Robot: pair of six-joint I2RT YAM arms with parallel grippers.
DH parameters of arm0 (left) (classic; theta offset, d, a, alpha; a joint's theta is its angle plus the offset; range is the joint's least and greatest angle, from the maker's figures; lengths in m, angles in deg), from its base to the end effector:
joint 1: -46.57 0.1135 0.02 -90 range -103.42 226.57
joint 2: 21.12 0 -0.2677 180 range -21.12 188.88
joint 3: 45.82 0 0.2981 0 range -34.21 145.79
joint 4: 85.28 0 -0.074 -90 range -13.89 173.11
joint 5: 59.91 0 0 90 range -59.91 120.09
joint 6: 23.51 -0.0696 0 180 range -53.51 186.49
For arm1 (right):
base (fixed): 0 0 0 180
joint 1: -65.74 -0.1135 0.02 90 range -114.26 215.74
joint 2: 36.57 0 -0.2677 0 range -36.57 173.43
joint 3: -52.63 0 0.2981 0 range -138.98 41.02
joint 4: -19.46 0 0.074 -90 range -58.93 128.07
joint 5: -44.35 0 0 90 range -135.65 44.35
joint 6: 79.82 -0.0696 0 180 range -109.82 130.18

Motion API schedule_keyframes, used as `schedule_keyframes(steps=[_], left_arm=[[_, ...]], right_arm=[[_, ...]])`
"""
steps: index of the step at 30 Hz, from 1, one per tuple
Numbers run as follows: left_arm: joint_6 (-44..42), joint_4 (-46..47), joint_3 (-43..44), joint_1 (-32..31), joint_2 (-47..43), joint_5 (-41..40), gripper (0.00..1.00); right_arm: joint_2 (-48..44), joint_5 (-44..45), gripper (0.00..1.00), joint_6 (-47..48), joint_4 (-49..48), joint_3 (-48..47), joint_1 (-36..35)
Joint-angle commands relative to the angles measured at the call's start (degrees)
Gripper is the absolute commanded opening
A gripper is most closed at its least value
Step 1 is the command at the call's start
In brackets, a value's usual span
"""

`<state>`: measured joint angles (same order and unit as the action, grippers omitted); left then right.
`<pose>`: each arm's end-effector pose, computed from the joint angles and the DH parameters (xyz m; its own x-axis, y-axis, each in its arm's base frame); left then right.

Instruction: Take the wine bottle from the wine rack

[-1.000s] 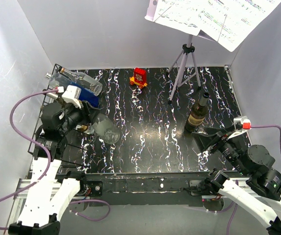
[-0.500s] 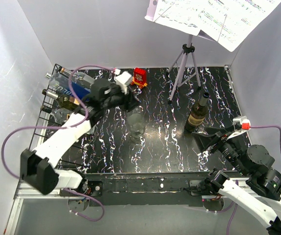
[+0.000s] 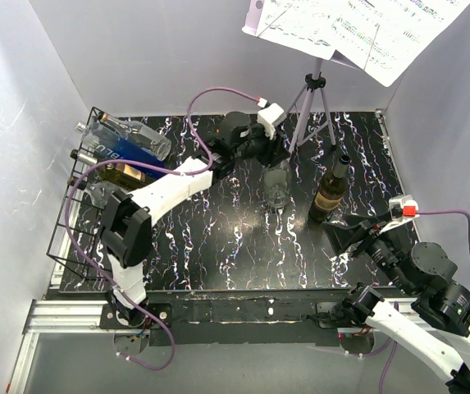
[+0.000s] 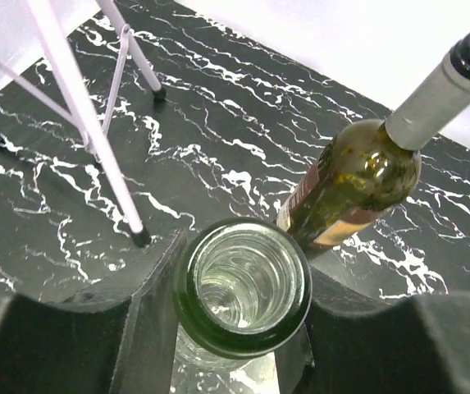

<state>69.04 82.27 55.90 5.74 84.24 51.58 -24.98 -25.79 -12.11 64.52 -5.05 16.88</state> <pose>0.3781 -0.3604 0.3143 -0.2484 0.1599 -0.9554 0.8645 0.4815 -0.1442 0.0862 0.0627 0.3845 -0.1730 0.3442 -0.9228 -0.4531 0.8041 0.3849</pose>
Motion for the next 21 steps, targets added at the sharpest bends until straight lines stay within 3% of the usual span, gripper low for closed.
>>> schedule_keyframes(steps=[1,12,18,21], left_arm=[[-1.8,6.6,9.2,-2.1,-0.3,-1.8,0.0],[-4.7,6.1,10.4,-4.9,3.6,-3.7,0.0],[-4.4,5.3,11.3,-5.4,4.1,-4.1,0.5],[-4.4,5.0,11.5,-5.5,3.7,-4.3,0.64]], right_arm=[[-0.4,1.8,0.78,0.0,-0.2,-2.3,-0.2],[-1.0,2.4,0.78,0.4,-0.5,-1.4,-0.2],[-1.0,2.6,0.78,0.7,-0.5,-1.5,-0.2],[-1.1,2.7,0.78,0.7,-0.6,-1.2,-0.2]])
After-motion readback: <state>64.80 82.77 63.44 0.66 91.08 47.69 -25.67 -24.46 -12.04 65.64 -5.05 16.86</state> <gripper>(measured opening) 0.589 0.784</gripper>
